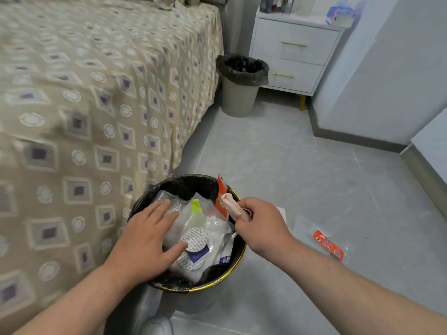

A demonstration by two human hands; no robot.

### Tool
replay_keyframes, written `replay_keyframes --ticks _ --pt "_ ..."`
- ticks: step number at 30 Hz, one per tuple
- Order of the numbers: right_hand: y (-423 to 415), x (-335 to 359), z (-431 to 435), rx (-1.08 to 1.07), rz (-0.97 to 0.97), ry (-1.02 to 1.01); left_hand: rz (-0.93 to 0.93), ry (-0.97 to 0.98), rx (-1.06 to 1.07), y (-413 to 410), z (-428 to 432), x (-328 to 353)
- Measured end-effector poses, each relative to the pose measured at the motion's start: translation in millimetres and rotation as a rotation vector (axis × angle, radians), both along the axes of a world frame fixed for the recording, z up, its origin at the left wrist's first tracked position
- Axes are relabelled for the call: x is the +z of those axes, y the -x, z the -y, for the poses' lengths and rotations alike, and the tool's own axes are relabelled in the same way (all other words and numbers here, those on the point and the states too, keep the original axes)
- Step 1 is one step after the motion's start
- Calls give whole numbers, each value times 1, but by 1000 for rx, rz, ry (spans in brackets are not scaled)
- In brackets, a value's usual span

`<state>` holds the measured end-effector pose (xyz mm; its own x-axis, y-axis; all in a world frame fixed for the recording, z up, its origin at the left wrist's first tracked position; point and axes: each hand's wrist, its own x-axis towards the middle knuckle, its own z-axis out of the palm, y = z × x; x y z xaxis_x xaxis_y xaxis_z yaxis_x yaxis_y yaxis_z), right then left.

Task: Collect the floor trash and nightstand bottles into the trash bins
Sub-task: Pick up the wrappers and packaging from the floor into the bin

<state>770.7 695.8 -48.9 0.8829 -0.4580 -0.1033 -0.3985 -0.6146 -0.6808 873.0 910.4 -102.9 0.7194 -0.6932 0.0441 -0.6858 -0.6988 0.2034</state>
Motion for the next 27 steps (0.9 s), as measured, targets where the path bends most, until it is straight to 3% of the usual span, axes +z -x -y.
replay_keyframes --ticks 4,7,12,17,20,27 --pt "-13 -5 -12 90 -33 -33 -69 91 51 14 -13 -7" --pt "-27 -27 -28 259 -115 69 -40 135 31 12 -15 -7" --pt "-42 -59 -51 571 -572 289 -31 113 32 10 -17 -12" --pt "-55 -77 -59 658 -787 295 -15 66 30 7 -17 -18" --pt "-56 -73 -55 660 -718 305 -10 78 28 6 -16 -18" --pt "-21 -24 -23 592 -309 447 -67 43 -70 2 -20 -14"
